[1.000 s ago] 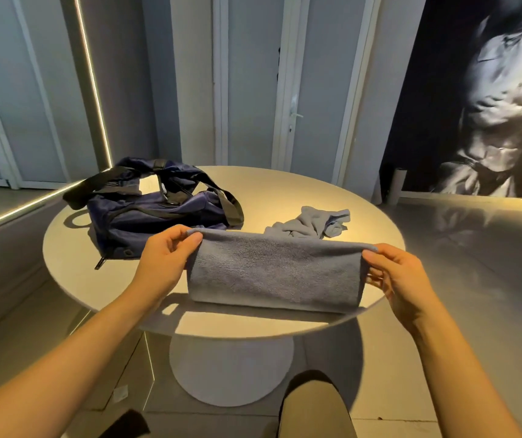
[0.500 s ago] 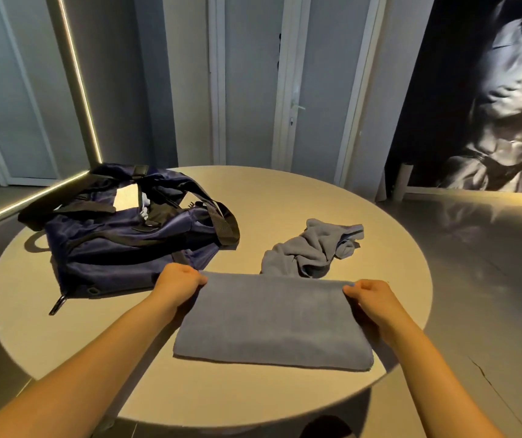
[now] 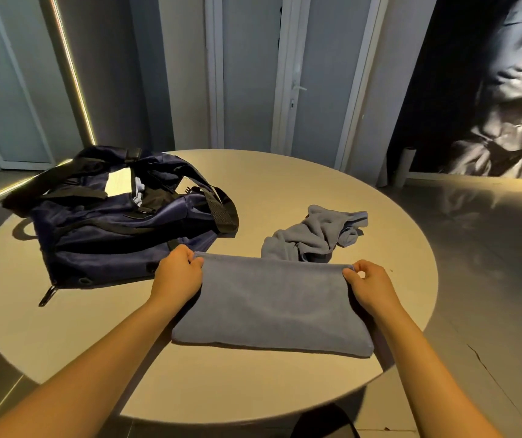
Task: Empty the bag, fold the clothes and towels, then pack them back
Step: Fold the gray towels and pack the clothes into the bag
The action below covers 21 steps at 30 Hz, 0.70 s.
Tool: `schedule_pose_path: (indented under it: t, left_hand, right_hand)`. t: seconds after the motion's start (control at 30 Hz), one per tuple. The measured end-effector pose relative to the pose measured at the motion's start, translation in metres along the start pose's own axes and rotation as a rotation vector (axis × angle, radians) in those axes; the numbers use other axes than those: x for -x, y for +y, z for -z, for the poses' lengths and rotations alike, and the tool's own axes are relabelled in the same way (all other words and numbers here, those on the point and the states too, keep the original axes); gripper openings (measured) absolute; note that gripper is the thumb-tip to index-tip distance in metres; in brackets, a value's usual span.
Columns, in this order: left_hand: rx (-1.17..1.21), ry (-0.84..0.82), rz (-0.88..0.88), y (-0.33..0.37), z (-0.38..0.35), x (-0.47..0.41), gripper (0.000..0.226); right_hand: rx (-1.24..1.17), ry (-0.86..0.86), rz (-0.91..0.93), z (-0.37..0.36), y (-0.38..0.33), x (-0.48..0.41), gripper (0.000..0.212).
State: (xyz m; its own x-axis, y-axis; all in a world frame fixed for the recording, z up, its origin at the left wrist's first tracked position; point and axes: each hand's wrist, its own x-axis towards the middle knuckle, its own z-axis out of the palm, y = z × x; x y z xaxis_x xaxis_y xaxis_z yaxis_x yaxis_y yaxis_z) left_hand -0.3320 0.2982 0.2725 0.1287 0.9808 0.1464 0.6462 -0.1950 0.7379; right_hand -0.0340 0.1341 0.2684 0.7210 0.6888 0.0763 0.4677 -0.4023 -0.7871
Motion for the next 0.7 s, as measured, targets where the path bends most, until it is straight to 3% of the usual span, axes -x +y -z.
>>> schedule_pose_path:
  t: [0.13,0.23,0.3,0.4,0.5,0.53,0.6,0.7]
  left_hand:
    - [-0.23,-0.002,-0.11,0.01,0.003,0.005,0.015]
    - [-0.469,0.109,-0.429,0.023,0.004,0.025,0.038]
    - [-0.416,-0.039,-0.609,0.026,0.002,0.038,0.053]
    - [-0.552,-0.421,-0.582,0.016,-0.005,0.046,0.082]
    - [-0.616,-0.494,-0.536,0.003,-0.013,0.046,0.092]
    - [-0.614,-0.492,-0.527,0.001,-0.015,0.045,0.096]
    - [-0.605,-0.472,-0.514,-0.001,-0.018,0.046,0.108]
    - [-0.604,-0.419,-0.486,-0.006,-0.02,0.053,0.119]
  right_hand:
    - [0.088,0.013,-0.04,-0.005,0.0,-0.005,0.028]
    - [0.176,0.012,-0.031,-0.009,0.0,-0.006,0.024]
    - [0.195,0.037,-0.007,-0.01,0.0,-0.003,0.018]
    - [0.163,0.136,0.01,-0.002,-0.003,0.012,0.018]
    - [0.359,0.271,0.207,0.002,-0.012,0.041,0.029]
    - [0.361,0.253,0.323,0.0,-0.02,0.053,0.033]
    - [0.342,0.057,0.481,-0.011,-0.033,0.078,0.045]
    - [0.565,-0.204,0.46,-0.035,-0.024,0.093,0.07]
